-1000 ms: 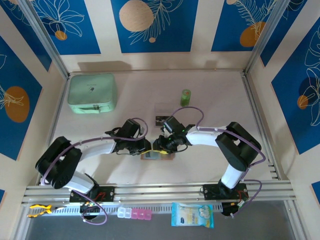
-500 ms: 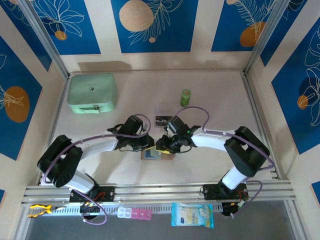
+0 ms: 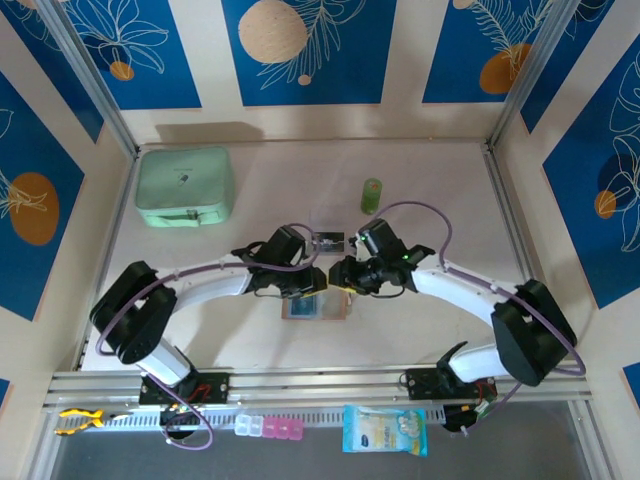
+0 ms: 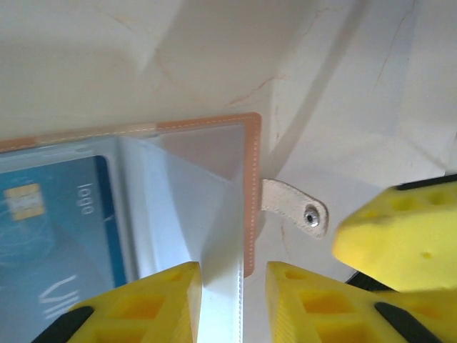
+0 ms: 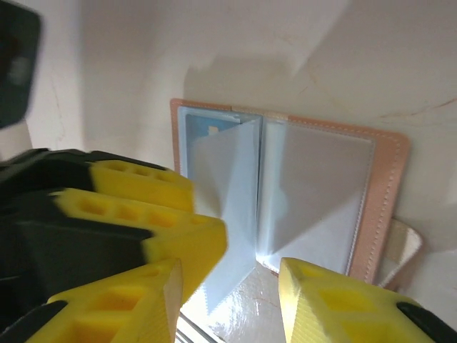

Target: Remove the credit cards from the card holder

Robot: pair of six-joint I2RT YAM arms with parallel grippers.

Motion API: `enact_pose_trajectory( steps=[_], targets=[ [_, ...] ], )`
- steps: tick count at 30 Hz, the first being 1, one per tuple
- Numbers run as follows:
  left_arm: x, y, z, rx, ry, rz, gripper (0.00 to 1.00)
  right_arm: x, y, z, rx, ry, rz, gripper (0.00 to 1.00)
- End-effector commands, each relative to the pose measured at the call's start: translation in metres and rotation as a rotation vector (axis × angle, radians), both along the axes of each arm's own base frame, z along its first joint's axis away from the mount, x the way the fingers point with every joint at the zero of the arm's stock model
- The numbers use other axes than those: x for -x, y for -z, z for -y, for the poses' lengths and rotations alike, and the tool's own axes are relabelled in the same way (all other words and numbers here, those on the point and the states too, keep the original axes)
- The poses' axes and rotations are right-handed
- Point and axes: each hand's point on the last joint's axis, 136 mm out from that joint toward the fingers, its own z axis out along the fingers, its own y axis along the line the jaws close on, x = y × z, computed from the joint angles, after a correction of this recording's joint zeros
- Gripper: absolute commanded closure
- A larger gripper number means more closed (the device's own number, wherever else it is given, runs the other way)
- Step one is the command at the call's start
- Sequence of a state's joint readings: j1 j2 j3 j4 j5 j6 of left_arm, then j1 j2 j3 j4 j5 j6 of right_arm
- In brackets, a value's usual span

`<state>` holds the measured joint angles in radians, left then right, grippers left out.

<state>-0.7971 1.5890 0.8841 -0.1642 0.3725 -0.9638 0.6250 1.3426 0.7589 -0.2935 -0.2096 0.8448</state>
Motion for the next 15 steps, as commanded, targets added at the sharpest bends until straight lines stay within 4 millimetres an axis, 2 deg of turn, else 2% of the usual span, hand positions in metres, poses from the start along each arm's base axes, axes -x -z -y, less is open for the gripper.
enact_pose_trajectory(
  steps=[1, 9, 15],
  targets=[
    [0.0, 0.001, 0.01, -0.034, 0.01, -0.008, 0.68, 0.012, 0.002, 0.02, 0.018, -0.007, -0.01, 0.59],
    [0.002, 0.006, 0.029, -0.057, 0.043, -0.012, 0.65, 0.017, -0.001, 0.043, -0.017, 0.027, 0.001, 0.58],
    [0.004, 0.008, 0.033, -0.059, 0.047, -0.011, 0.65, 0.022, 0.001, 0.045, -0.039, 0.04, -0.004, 0.58]
  ],
)
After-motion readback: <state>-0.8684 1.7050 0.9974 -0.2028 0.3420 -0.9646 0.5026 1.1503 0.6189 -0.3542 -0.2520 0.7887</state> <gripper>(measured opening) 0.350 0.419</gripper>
